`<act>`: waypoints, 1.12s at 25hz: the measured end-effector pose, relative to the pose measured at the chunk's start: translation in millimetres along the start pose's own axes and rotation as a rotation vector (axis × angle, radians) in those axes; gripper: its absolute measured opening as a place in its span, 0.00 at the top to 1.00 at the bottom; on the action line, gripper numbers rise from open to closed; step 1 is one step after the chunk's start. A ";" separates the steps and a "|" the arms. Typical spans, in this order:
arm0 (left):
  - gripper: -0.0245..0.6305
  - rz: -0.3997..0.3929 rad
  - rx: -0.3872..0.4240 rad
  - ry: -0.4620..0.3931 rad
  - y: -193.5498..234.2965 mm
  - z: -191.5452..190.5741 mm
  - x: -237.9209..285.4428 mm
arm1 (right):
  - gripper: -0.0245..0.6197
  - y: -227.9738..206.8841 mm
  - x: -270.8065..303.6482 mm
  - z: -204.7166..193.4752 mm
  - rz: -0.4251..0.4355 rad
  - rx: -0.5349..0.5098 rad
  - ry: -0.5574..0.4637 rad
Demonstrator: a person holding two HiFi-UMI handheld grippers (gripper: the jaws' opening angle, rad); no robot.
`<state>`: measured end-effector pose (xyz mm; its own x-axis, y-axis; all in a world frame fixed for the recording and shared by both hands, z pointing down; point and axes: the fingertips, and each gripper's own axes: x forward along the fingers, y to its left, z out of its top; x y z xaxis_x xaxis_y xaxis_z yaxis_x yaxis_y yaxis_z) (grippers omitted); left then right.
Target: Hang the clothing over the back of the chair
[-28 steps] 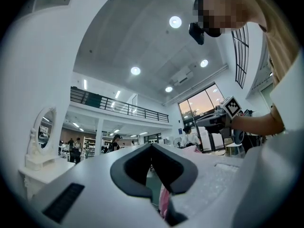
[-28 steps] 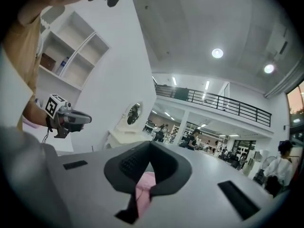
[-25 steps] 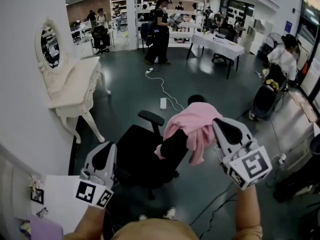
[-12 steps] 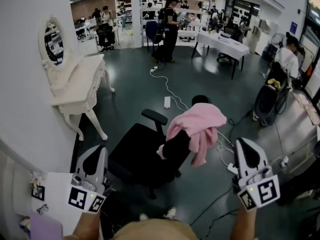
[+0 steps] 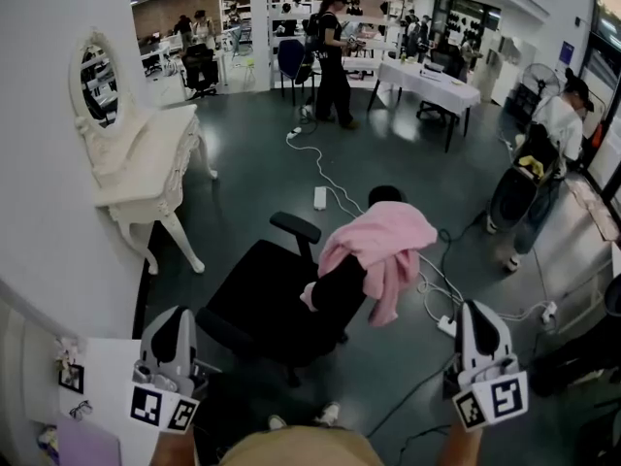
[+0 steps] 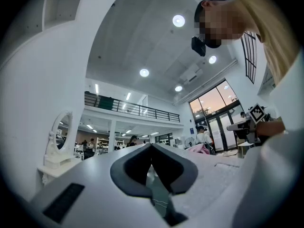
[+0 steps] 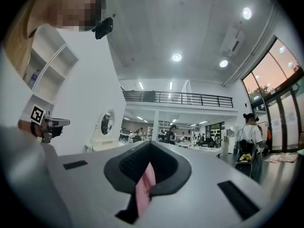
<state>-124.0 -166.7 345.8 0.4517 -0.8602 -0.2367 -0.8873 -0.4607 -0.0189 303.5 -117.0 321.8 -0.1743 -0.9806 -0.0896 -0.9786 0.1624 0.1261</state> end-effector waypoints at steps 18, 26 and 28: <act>0.96 -0.014 -0.019 -0.007 -3.0 -8.4 5.1 | 0.96 -0.5 -10.4 -12.6 -0.057 -0.011 0.003; 0.96 -0.020 -0.018 -0.006 -6.6 -9.5 9.7 | 0.96 -5.1 -9.3 -16.2 -0.070 -0.006 0.010; 0.96 -0.020 -0.017 -0.007 -5.7 -9.6 11.1 | 0.96 -5.1 -7.8 -17.5 -0.070 -0.004 0.010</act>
<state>-113.1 -175.7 352.5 0.4689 -0.8492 -0.2428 -0.8762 -0.4818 -0.0069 311.8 -112.1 339.1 -0.1040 -0.9906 -0.0888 -0.9880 0.0926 0.1234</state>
